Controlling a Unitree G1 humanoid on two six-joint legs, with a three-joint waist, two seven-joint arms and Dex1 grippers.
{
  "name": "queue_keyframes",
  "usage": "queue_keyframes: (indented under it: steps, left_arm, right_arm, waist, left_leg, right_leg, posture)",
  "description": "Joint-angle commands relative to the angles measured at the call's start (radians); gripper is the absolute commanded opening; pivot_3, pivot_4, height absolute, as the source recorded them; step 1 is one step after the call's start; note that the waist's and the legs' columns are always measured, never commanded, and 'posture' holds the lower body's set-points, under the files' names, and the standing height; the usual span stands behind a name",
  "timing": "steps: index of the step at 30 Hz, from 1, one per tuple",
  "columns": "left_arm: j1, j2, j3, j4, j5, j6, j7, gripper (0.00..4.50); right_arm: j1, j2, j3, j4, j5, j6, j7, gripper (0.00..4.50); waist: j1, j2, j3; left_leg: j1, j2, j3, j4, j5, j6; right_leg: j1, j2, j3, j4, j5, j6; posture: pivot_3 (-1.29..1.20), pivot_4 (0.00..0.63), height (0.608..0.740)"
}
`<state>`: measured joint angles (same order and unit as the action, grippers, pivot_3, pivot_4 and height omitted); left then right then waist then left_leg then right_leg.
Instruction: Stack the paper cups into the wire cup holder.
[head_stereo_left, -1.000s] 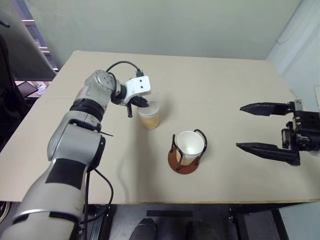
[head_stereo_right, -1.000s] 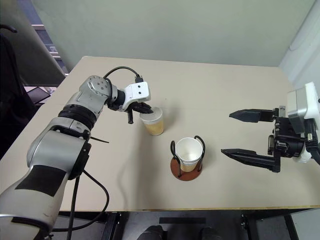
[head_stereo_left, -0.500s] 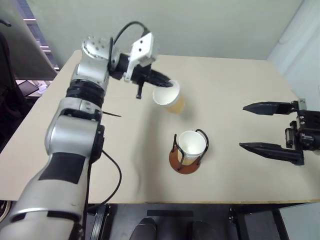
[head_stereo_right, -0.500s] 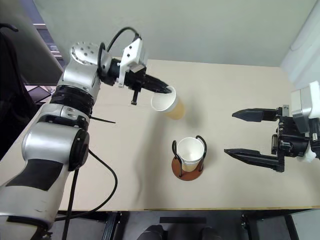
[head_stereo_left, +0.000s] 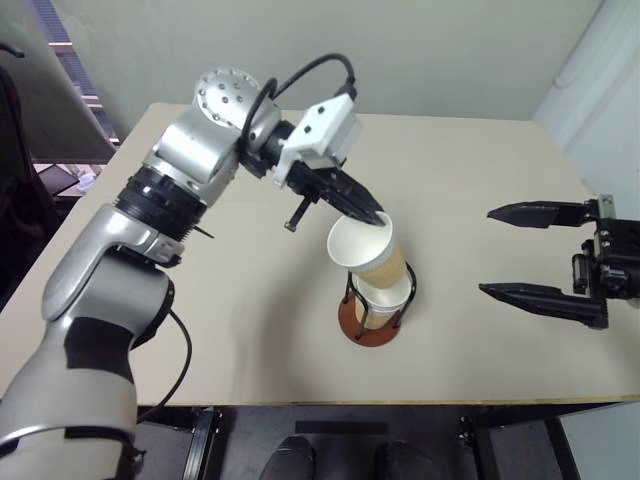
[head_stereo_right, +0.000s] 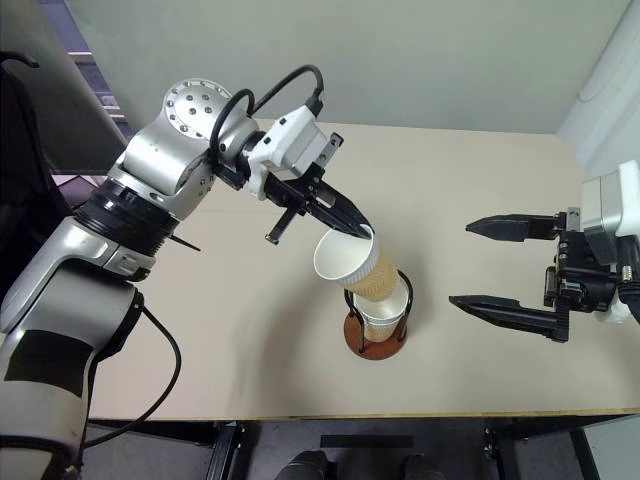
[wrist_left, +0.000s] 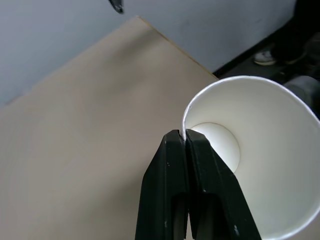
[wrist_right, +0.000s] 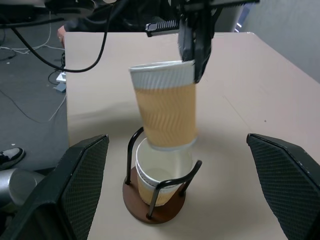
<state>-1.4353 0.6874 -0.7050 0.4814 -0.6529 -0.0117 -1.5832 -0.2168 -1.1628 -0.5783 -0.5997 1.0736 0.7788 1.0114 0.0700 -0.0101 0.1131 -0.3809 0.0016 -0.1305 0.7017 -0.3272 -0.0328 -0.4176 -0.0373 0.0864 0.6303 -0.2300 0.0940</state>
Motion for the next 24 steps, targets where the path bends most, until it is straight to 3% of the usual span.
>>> queue_keyframes:
  steps: [1, 17, 20, 24]
  left_arm:
    - [-0.050, -0.010, -0.028, 0.008, -0.016, -0.042, -0.031, 0.05]
    - [-0.053, -0.070, -0.140, 0.070, 0.025, -0.122, -0.031, 0.05]
    - [-0.052, -0.080, -0.132, 0.078, 0.037, -0.120, -0.031, 0.68]
    - [-0.052, -0.101, -0.107, 0.102, 0.063, -0.122, -0.031, 2.13]
  right_arm:
    - [0.002, -0.017, -0.061, -0.018, 0.006, 0.004, -0.008, 4.50]
    - [0.035, -0.005, -0.095, -0.067, 0.028, 0.026, -0.061, 4.50]
    - [0.036, -0.007, -0.098, -0.066, 0.031, 0.028, -0.063, 4.50]
    - [0.031, -0.010, -0.091, -0.060, 0.027, 0.024, -0.059, 4.50]
  waist:
    - [0.000, 0.000, 0.000]
    - [0.001, 0.000, 0.000]
    - [0.001, 0.000, 0.000]
    - [0.002, 0.000, 0.000]
  left_leg:
    - [0.000, -0.001, 0.000, 0.000, 0.000, 0.000]
    - [-0.002, -0.004, 0.001, 0.000, 0.000, 0.002]
    - [-0.002, -0.004, 0.001, -0.001, 0.000, 0.002]
    - [-0.002, -0.004, 0.001, 0.000, 0.000, 0.002]
  right_leg:
    - [0.000, 0.000, -0.001, -0.001, 0.000, 0.000]
    - [0.000, -0.004, 0.000, -0.002, 0.001, 0.001]
    - [0.000, -0.004, -0.001, -0.002, 0.001, 0.001]
    - [0.000, -0.004, -0.001, -0.002, 0.001, 0.001]
  posture:
    - [0.00, 0.150, 0.740]
    - [0.00, 0.150, 0.740]
    - [0.00, 0.150, 0.740]
    - [0.00, 0.150, 0.740]
